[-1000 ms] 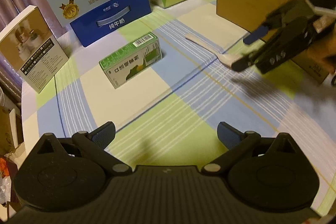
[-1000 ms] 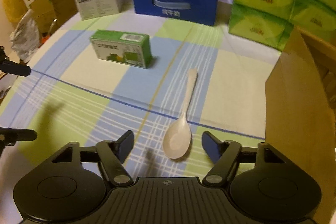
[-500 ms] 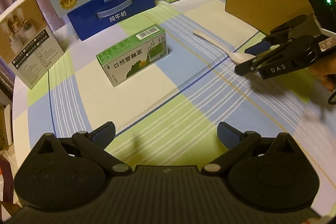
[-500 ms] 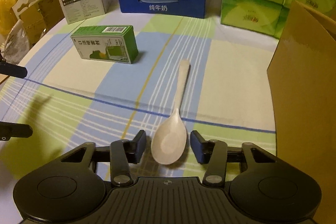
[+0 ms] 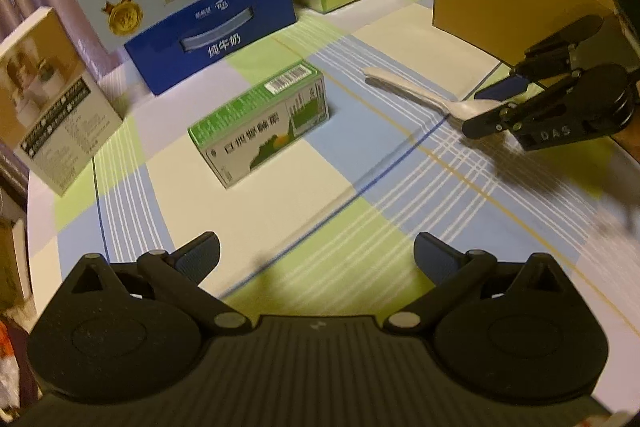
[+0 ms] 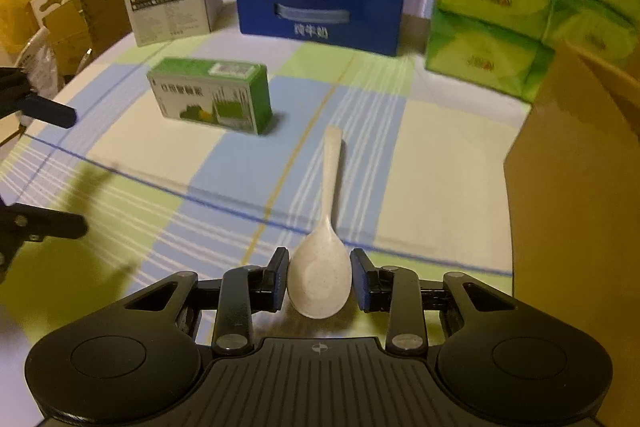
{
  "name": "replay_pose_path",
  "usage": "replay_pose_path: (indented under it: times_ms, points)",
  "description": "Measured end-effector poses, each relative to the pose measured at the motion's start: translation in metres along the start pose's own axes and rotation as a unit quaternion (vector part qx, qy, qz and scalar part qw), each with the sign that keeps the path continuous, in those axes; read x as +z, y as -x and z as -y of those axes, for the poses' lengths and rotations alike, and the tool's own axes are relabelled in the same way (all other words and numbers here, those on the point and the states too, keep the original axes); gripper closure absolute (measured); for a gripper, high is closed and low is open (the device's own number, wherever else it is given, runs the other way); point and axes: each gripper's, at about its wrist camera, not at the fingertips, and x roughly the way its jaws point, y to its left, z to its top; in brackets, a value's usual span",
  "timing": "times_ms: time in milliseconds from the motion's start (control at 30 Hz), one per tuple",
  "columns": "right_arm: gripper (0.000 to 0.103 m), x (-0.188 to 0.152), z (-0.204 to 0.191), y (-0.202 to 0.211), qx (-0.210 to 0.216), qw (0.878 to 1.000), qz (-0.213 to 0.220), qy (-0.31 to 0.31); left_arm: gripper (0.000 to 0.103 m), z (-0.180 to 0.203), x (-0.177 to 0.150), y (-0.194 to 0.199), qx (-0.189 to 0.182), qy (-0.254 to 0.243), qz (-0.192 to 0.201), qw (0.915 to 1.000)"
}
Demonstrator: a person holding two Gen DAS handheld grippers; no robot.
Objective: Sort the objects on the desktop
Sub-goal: 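Grasp the white spoon with the right tool while the left tool grasps the green box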
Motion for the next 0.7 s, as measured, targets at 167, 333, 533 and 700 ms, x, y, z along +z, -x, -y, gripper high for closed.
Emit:
replay_pose_path:
  times_ms: [167, 333, 533, 700]
  points:
    - [0.073, 0.022, 0.003, -0.001, 0.001, 1.0, 0.013, 0.004, 0.002, -0.008, 0.017, -0.005, 0.002, -0.034, 0.014, 0.9993]
    - [0.073, 0.041, 0.007, -0.015, 0.007, 1.0, 0.011, 0.008, 0.002, -0.016, 0.034, -0.02, 0.01, -0.081, 0.022, 0.9964]
    - [0.073, 0.059, 0.005, -0.032, 0.021, 0.999, 0.008, 0.045, 0.002, -0.019, 0.05, -0.044, 0.02, -0.146, 0.014, 0.9889]
    - [0.073, 0.065, 0.005, -0.046, 0.026, 0.998, 0.003, 0.06, 0.003, -0.017, 0.064, -0.057, 0.018, -0.177, 0.021, 0.9839]
